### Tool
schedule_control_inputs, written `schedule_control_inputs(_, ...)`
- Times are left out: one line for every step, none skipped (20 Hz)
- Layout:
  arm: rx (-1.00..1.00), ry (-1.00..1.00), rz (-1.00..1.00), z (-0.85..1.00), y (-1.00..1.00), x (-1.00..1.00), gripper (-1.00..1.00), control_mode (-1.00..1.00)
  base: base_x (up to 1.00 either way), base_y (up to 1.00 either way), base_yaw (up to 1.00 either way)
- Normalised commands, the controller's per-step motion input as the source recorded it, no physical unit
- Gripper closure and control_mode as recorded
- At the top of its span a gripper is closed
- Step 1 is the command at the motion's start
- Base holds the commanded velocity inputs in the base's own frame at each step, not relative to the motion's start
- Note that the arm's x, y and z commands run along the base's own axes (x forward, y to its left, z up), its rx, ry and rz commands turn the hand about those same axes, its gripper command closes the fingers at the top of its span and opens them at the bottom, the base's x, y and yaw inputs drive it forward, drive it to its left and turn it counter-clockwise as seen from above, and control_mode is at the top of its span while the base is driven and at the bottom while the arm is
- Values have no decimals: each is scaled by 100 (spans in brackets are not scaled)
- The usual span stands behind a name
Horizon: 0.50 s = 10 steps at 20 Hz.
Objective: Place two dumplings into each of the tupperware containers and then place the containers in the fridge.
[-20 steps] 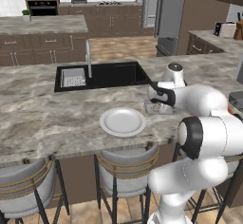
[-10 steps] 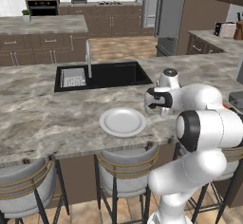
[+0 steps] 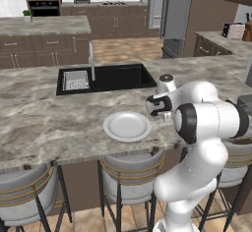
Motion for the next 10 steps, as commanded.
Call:
schedule_control_inputs(0,0,0,-24,0,32,-100,-100,0,0,0)
schedule_control_inputs(0,0,0,-35,0,33,-100,-100,0,0,0)
schedule_control_inputs(0,0,0,-39,0,37,-100,-100,0,0,0)
schedule_control_inputs(0,0,0,-34,0,44,-100,-100,0,0,0)
schedule_control_inputs(0,0,0,-25,0,50,-100,-100,0,0,0)
schedule_control_inputs(0,0,0,-20,0,56,-100,-100,0,0,0)
schedule_control_inputs(0,0,0,-17,5,58,-100,-100,0,0,0)
schedule_control_inputs(0,0,0,-14,4,58,-100,-100,0,0,0)
schedule_control_inputs(0,0,0,-16,10,56,-100,-100,0,0,0)
schedule_control_inputs(0,0,0,-20,12,55,-100,-100,0,0,0)
